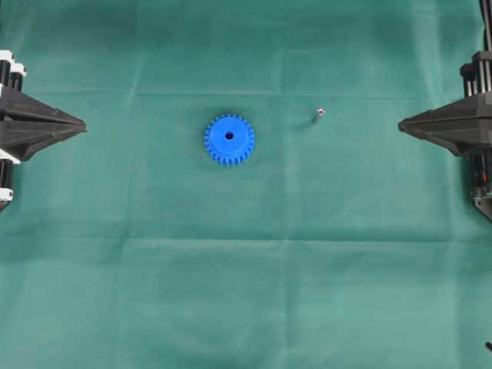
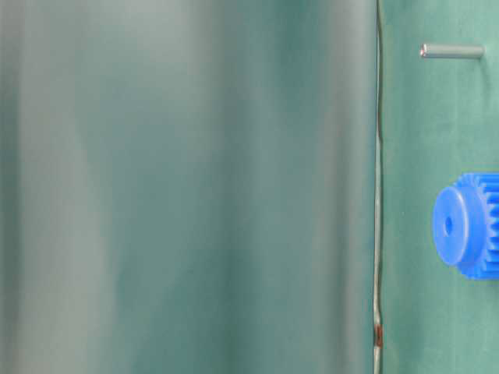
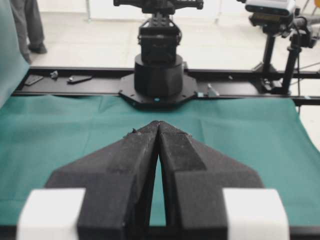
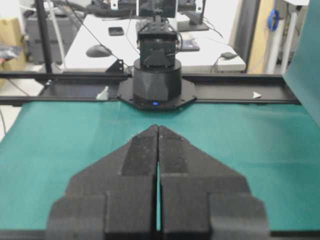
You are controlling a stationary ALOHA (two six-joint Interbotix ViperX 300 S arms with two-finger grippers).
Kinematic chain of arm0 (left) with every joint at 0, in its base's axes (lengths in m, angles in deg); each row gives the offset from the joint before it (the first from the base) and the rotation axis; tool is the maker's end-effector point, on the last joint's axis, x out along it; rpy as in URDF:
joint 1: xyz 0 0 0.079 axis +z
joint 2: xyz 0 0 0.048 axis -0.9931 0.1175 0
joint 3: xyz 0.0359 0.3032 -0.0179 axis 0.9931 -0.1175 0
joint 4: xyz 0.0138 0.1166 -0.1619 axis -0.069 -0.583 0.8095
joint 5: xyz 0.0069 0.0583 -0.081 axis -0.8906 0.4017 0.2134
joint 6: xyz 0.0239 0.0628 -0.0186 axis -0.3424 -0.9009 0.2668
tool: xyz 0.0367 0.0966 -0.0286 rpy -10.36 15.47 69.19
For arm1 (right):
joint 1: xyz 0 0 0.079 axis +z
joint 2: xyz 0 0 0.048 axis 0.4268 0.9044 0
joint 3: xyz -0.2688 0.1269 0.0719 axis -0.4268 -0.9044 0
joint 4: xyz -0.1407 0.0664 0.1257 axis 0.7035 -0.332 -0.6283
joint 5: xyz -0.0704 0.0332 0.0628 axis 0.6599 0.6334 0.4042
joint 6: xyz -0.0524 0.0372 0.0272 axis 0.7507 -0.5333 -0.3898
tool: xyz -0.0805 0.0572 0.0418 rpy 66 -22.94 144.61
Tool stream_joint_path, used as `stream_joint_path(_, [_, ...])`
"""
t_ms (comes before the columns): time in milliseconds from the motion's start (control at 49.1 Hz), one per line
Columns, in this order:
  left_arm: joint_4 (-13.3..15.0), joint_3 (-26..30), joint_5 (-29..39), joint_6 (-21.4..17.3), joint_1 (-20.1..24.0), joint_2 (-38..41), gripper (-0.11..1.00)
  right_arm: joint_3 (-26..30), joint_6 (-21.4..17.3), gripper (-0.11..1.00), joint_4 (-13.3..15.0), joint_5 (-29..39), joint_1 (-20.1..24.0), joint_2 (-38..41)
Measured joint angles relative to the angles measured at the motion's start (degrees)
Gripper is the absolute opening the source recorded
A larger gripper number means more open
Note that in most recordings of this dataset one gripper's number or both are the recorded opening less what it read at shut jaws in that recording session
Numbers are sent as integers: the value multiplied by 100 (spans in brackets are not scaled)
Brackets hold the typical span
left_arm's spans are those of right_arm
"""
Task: Insert the shaft placed at a random location into the center hole of the medium gear at another random location.
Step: 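Move the right gripper toward the small silver shaft on the table, then lower the right gripper over the silver shaft and close on it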
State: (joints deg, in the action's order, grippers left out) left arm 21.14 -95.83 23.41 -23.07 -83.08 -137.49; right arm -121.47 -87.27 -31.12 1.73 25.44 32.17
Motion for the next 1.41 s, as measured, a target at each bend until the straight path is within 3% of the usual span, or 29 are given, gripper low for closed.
stream_joint_path(285, [-44, 35, 9, 44, -141, 26, 0, 123, 9, 1, -9, 18, -202, 105])
stream_joint_path(652, [-44, 26, 26, 53, -141, 35, 0, 132, 9, 1, -18, -26, -1037, 861])
stream_joint_path(753, [-44, 26, 35, 53, -149, 35, 0, 132, 0, 15, -44, -176, -1143, 1266])
stream_joint_path(957, [-44, 26, 35, 53, -141, 26, 0, 167, 9, 73, -79, -378, -1248, 2215])
stream_joint_path(1018, [-53, 26, 35, 53, -149, 26, 0, 176, 9, 85, -79, -483, -1283, 2470])
stream_joint_path(1120, [-44, 26, 35, 53, -149, 35, 0, 176, 9, 79, -97, -712, -1362, 2988])
stream_joint_path(1405, [-44, 26, 53, 53, -149, 35, 0, 185, 9, 80, -246, -1397, -1512, 4184])
